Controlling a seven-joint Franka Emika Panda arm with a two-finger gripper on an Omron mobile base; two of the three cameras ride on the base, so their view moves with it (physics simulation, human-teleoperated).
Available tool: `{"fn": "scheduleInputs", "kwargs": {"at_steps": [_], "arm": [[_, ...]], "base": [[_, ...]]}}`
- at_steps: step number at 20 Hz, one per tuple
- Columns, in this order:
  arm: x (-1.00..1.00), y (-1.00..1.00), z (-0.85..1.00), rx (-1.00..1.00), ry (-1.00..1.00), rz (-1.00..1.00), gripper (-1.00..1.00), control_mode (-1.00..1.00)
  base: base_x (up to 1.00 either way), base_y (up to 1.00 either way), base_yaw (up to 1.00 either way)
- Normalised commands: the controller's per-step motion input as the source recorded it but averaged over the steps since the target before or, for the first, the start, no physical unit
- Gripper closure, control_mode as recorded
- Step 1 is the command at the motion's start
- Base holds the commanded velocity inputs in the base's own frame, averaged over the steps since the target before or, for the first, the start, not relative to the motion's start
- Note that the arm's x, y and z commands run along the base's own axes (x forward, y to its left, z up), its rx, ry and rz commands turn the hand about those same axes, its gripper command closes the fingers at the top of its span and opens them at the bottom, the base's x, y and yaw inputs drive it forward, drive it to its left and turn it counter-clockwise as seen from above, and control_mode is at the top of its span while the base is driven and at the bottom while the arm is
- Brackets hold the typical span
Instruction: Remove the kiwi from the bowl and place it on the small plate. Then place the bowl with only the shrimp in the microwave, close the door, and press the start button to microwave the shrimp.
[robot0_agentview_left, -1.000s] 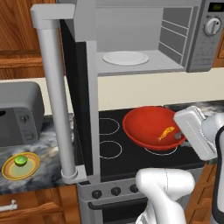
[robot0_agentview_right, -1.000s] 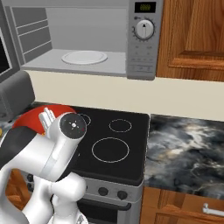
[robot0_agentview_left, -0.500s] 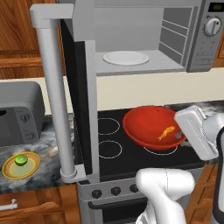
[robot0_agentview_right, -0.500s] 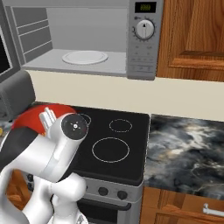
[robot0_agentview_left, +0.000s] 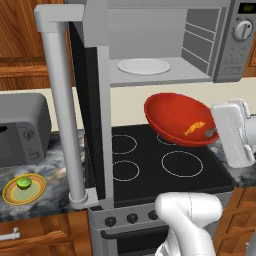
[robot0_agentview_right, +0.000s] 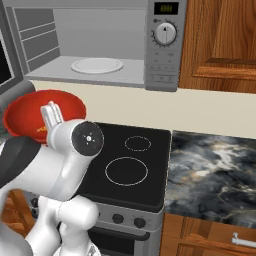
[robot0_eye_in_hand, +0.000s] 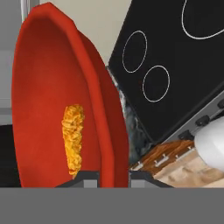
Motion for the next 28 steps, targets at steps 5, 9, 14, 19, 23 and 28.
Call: {"fn": "scheduleInputs", "kwargs": {"at_steps": [5,9,14,19,23,28], "arm": [[0.18,-0.06,0.76,0.09,-0.03,-0.11,1.0,-1.0],[0.2,0.0,0.66,0.0,-0.01,-0.24,1.0,-1.0],[0.55,0.0,0.37,0.0,0.01,-0.26,1.0,-1.0],[0.63,0.13,0.1,0.0,0.05,-0.16,1.0,-1.0],[0.68,0.01,0.0,0.0,0.02,-0.01,1.0,-1.0],[0.77,0.0,0.0,0.0,0.02,0.0,1.0,-1.0]], "base": [[0.0,0.0,0.0],[0.0,0.0,0.0],[0.0,0.0,0.0],[0.0,0.0,0.0],[0.0,0.0,0.0],[0.0,0.0,0.0]]}}
